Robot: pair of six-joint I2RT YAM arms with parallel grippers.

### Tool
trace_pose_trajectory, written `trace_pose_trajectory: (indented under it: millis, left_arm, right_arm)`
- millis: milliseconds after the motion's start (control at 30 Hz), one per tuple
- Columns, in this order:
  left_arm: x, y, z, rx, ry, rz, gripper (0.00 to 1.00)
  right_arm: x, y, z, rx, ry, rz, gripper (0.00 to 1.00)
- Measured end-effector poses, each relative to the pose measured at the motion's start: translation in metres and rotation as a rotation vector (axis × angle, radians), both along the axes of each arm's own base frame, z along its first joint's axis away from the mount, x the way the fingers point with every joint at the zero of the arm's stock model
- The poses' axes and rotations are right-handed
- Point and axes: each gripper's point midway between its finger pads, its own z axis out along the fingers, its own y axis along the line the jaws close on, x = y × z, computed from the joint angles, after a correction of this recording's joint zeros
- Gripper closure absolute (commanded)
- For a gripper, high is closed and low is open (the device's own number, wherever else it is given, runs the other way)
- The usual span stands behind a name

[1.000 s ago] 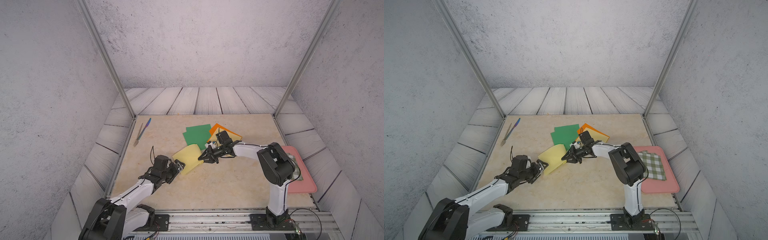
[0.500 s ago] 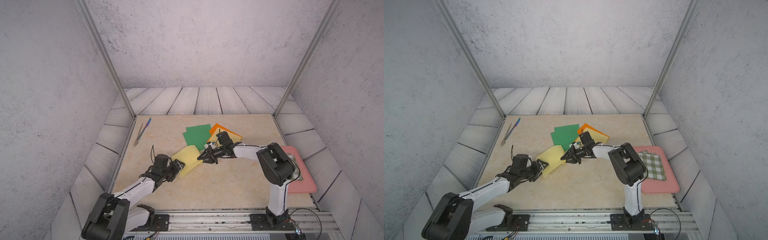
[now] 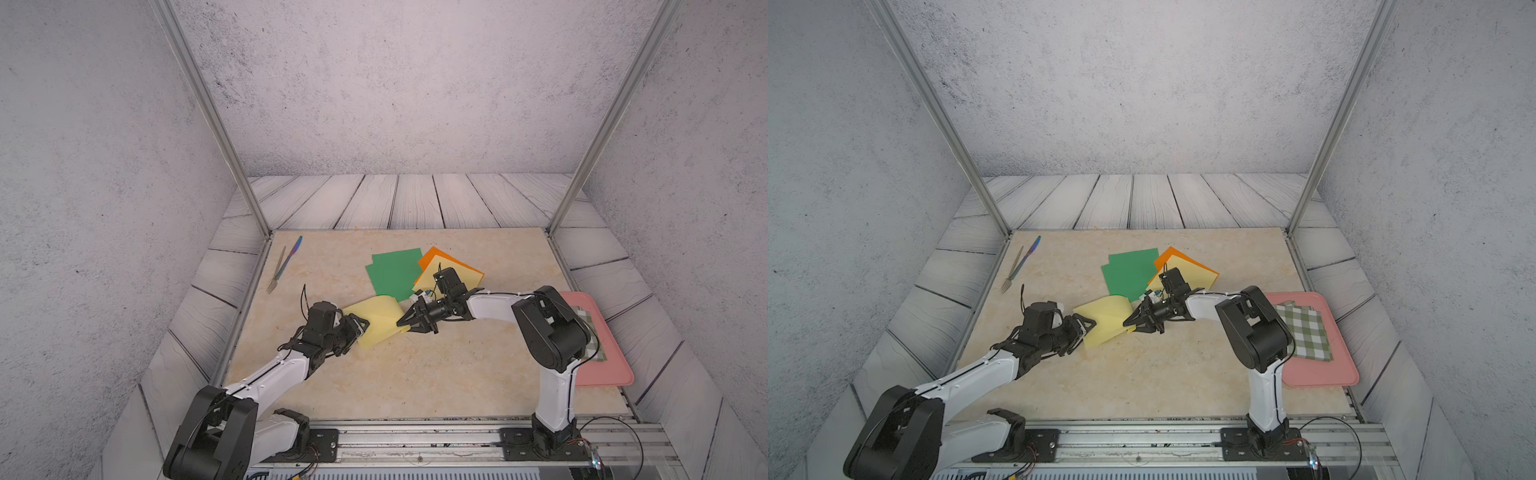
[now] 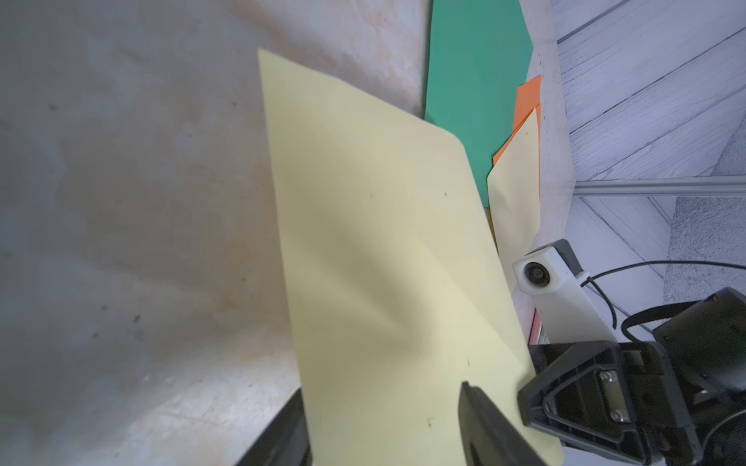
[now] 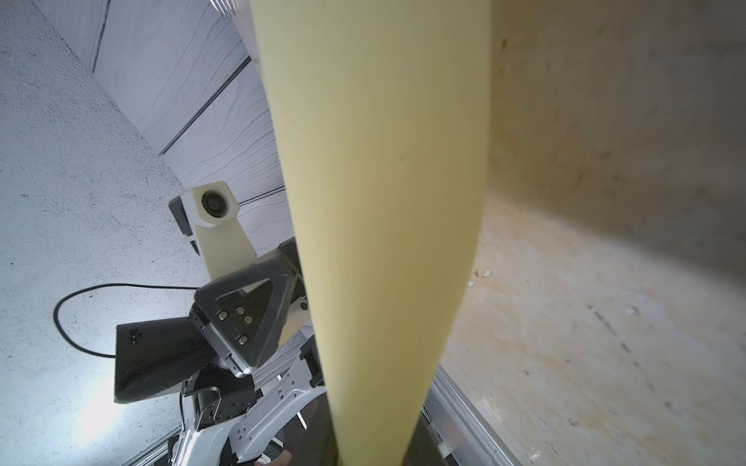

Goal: Sort the scattered colored papers by color
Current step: Pick up the colored paper from the center of the board.

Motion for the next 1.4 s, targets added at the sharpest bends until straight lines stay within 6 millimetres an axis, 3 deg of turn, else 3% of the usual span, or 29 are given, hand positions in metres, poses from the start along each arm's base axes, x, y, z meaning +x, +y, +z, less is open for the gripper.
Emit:
trace_pose_trajectory:
  millis: [167, 500, 933, 1200, 1400]
  left_arm:
    - [0.000, 0.001, 0.000, 0.000, 0.003, 0.006, 0.39]
    - [0.007, 0.005, 0.010, -0.024, -0.031, 0.033, 0.39]
    - [0.007, 0.000, 0.006, -0.045, -0.013, 0.009, 0.47]
    - [0.005, -0.003, 0.007, -0.054, -0.011, -0.006, 0.65]
    - [0.006, -0.002, 0.008, -0.054, -0.012, -0.009, 0.88]
  right_arm:
    - [-0.002, 0.000, 0.002, 0.010, 0.006, 0.010, 0.73]
    - [-0.008, -0.002, -0.001, 0.016, 0.025, 0.023, 0.72]
    - [-0.019, -0.005, 0.001, 0.030, 0.024, 0.078, 0.71]
    - [-0.023, -0.007, 0.002, 0.033, 0.023, 0.099, 0.71]
    - [-0.026, -0.009, 0.001, 0.031, 0.026, 0.110, 0.70]
